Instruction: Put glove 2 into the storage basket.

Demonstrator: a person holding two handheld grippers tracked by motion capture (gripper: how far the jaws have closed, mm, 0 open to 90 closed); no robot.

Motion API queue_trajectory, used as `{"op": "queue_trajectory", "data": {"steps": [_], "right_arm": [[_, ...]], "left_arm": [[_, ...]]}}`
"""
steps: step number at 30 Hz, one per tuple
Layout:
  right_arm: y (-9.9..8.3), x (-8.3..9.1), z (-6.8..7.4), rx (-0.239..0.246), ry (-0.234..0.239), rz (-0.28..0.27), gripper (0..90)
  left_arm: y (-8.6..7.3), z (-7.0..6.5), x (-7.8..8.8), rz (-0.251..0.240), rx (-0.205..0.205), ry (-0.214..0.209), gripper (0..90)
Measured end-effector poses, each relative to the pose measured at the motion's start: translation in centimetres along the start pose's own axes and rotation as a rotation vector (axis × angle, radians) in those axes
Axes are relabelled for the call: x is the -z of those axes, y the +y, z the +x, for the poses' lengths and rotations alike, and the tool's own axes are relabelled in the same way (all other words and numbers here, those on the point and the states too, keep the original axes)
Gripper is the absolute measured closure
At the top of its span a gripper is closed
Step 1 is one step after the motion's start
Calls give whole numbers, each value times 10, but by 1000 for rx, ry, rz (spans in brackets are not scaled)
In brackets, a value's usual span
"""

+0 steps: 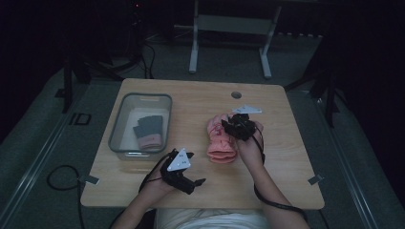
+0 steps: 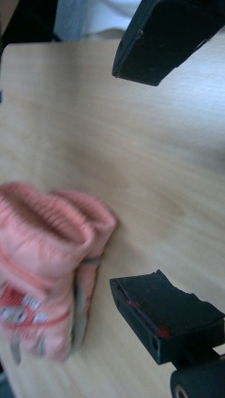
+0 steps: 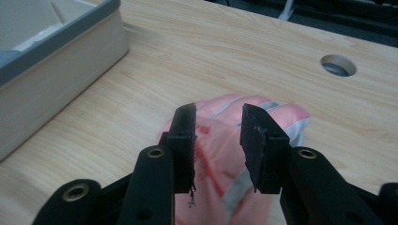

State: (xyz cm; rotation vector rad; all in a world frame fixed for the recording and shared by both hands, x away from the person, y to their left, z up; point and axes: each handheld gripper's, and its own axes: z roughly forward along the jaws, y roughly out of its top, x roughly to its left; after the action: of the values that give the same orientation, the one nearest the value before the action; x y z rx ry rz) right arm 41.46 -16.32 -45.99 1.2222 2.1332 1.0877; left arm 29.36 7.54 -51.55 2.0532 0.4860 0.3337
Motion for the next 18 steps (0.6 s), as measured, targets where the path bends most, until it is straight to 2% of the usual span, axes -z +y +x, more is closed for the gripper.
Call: {"op": "queue_trajectory", "data": {"steps": [3, 4, 5, 8, 10, 11, 13, 14, 15, 16, 17, 18], "right_arm": [[2, -1, -4, 9, 1, 15, 631], [2, -1, -4, 9, 1, 15, 631], [-3, 0, -6, 11, 24, 27, 609], [-11, -2, -8, 23, 63, 32, 590], [-19, -7, -10, 46, 67, 62, 572], [-24, -9, -11, 56, 65, 71, 565], [-34, -13, -16, 85, 48, 98, 541], [-38, -14, -21, 73, 54, 107, 525], [-38, -14, -21, 73, 54, 107, 525], [-41, -15, -26, 49, 67, 106, 525], [-41, -15, -26, 49, 67, 106, 510], [-46, -17, -36, 19, 81, 122, 467]], "left_arm": [[15, 4, -2, 21, 18, 29, 32], [15, 4, -2, 21, 18, 29, 33], [32, 11, -3, 28, 53, 50, 44], [51, 21, -6, 32, 58, 104, 105], [61, 30, -10, 38, 73, 136, 123], [65, 34, -13, 36, 92, 142, 130], [72, 44, -21, 64, 114, 166, 149], [74, 49, -25, 77, 118, 176, 149], [74, 49, -25, 77, 118, 176, 151], [74, 49, -25, 77, 118, 176, 151], [76, 64, -39, 92, 178, 185, 151], [76, 71, -45, 94, 217, 174, 195]]}}
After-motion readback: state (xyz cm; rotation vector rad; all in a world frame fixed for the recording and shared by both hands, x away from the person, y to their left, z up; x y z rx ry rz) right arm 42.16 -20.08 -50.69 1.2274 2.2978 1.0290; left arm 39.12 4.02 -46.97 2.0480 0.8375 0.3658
